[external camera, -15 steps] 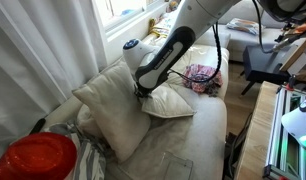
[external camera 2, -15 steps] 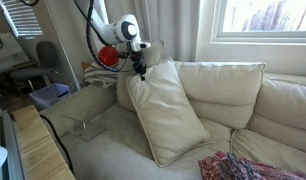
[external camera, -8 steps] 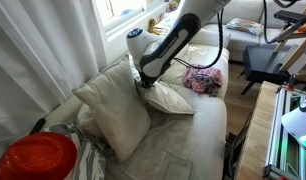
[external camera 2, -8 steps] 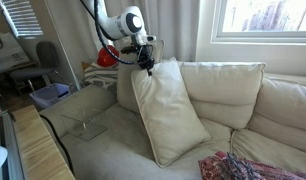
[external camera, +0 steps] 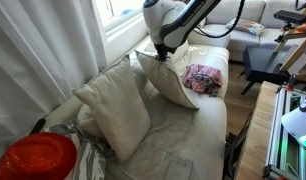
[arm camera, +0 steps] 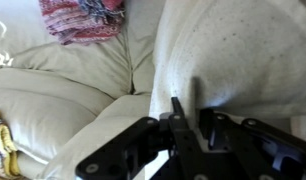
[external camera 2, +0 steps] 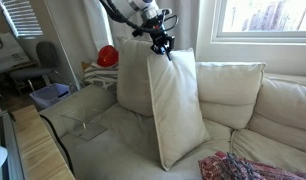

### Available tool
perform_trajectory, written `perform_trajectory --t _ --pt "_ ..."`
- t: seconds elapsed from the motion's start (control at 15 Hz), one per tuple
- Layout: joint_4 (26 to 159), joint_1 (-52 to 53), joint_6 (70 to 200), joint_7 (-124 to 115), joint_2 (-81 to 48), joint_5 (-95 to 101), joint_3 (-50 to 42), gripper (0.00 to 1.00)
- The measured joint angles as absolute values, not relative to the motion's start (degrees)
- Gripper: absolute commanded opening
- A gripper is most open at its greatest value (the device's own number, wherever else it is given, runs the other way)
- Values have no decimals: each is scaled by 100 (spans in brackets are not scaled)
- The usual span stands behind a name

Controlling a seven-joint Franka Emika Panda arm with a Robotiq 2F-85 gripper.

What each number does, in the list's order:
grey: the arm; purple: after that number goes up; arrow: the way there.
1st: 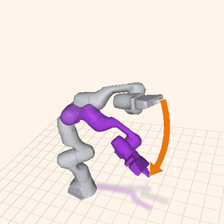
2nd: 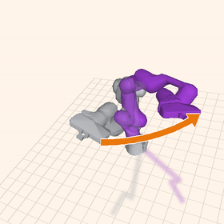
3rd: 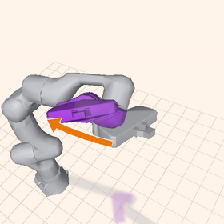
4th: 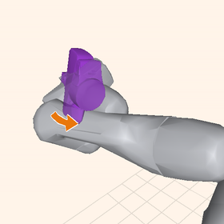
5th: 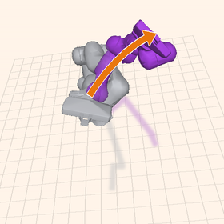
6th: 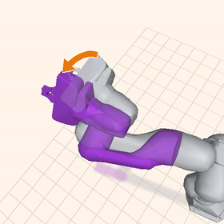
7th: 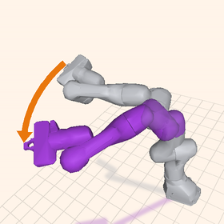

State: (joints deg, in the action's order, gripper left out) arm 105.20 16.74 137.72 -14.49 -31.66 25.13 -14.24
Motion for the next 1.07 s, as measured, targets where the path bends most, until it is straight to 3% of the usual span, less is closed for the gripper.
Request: perform_trajectory --t 0.6,0.67,0.8,1.07 --pt "11373 917 13637 -1015 -1873 3956 -1290 5" --pt "11445 817 13641 -925 -1862 3937 -1172 44" --pt "11552 672 13667 -905 -1884 3804 -960 51" --pt "11574 608 13801 -1080 -1961 2708 -449 81"
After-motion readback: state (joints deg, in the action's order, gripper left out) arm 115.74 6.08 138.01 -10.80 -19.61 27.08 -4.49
